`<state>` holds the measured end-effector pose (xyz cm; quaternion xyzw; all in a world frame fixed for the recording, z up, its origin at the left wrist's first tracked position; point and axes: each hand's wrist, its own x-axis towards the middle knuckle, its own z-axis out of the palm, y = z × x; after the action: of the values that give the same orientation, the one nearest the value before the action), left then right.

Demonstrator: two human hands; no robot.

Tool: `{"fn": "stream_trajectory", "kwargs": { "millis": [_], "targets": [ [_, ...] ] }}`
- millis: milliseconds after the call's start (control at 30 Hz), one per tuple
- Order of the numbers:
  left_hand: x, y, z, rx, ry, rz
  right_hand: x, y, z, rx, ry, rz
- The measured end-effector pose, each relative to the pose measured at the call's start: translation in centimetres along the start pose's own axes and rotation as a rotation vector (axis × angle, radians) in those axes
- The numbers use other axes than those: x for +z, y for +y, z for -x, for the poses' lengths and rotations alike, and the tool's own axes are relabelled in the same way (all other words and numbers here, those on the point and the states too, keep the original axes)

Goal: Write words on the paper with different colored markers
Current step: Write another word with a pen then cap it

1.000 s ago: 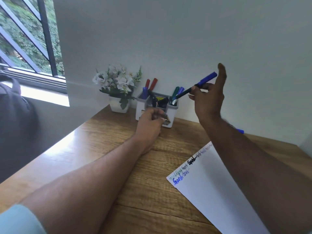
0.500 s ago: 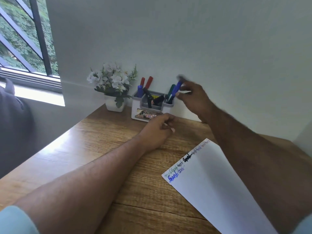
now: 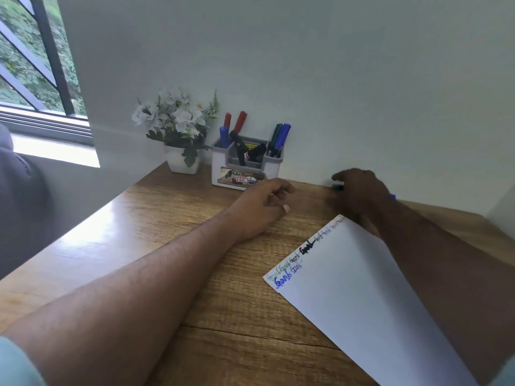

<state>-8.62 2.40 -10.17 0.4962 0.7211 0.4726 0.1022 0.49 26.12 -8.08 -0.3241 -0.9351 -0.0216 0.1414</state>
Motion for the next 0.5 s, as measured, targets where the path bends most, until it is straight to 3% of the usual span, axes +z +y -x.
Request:
{"fn": "stream_trajectory", "kwargs": {
  "millis": [67,233,500],
  "targets": [
    [0.1,-0.1,0.1,0.003,-0.001,-0.008,0.1,0.3,0.2,-0.009,-0.076,0.191],
    [0.0,-0.2,0.0,0.01,0.004,-0.015,-0.2,0.4,0.1,-0.178,-0.023,0.331],
    [-0.1,0.0,0.0,0.001,-0.003,-0.033,-0.2,1.0,-1.6,-0.093,-0.131,0.005]
  ]
}}
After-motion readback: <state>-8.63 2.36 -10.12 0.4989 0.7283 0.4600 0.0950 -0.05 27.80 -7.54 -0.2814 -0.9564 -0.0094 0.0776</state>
